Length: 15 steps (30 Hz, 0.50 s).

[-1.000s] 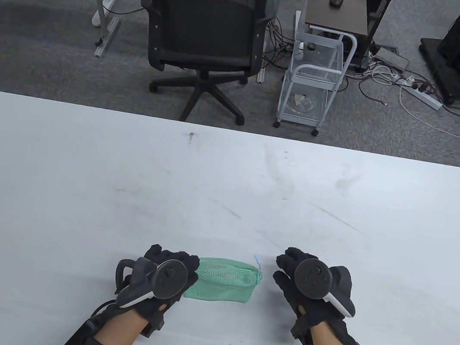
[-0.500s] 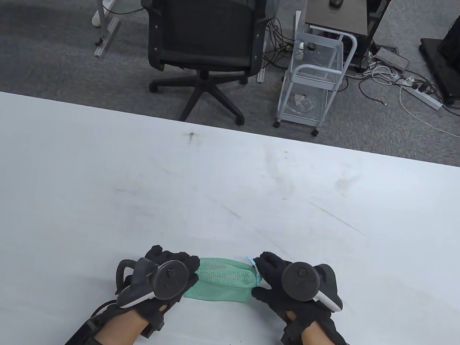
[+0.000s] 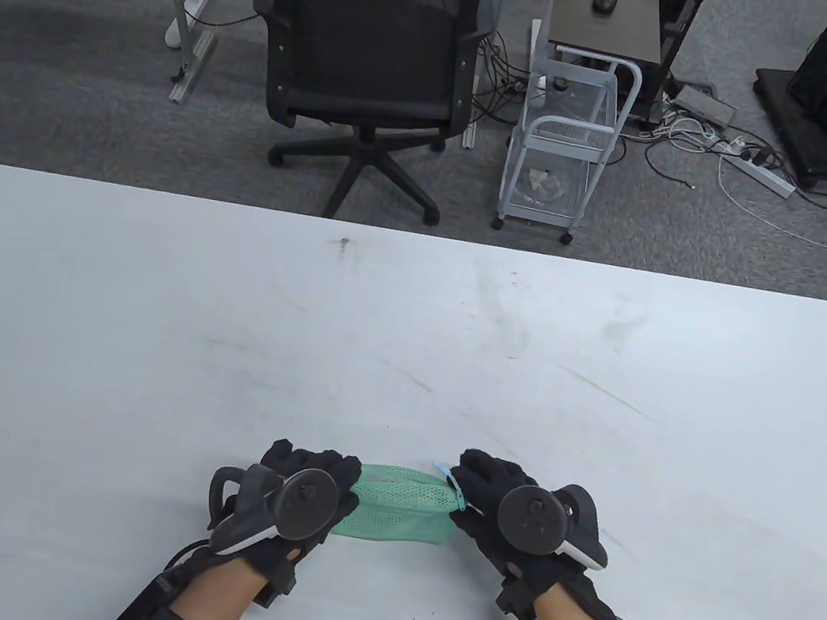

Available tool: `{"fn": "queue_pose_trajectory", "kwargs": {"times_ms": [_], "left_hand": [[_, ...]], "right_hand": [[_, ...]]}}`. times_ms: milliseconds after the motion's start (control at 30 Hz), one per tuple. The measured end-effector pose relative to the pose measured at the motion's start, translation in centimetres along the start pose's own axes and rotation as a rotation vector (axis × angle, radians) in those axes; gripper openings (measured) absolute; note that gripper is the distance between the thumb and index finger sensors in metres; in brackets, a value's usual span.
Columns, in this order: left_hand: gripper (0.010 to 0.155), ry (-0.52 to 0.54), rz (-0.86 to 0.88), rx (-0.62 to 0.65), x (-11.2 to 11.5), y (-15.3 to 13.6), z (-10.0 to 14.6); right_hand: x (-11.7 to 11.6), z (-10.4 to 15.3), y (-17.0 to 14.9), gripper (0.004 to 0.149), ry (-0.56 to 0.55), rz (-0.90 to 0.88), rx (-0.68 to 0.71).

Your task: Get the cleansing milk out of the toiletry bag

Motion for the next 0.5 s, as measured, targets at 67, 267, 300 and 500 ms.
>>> {"fn": "queue_pose_trajectory", "kwargs": {"times_ms": [67,267,300,500], "left_hand": [[0.052,0.012,0.007,0.004,-0.1,0.0,0.1],[0.056,0.033,0.02,0.02,-0.4,0.4,0.5],[0.058,0.037,0.019,0.024,-0.4,0.5,0.6],[0.061,0.057,-0.003,0.054,-0.5,1.6,1.0]], "right_hand": [[0.0,0.0,0.4,0.05,-0.009,0.023,0.016],[0.2,0.0,1.3,0.049,-0.031,0.085,0.053],[0.3,0.0,1.5,0.049,-0.036,0.1,0.06],[0.5,0.2,3.6,0.048,-0.07,0.23,0.142]]}}
Point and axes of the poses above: the tracker on the back of each hand, its own y axis roughly to the thumb side, its own z axis roughly from the fingertips to the wrist, x = y × z, the point moved 2 cm from there along -z, roughly from the wrist to the fingertips, and after that the axes turned 12 degrees about -y, right-handed, at the moved point
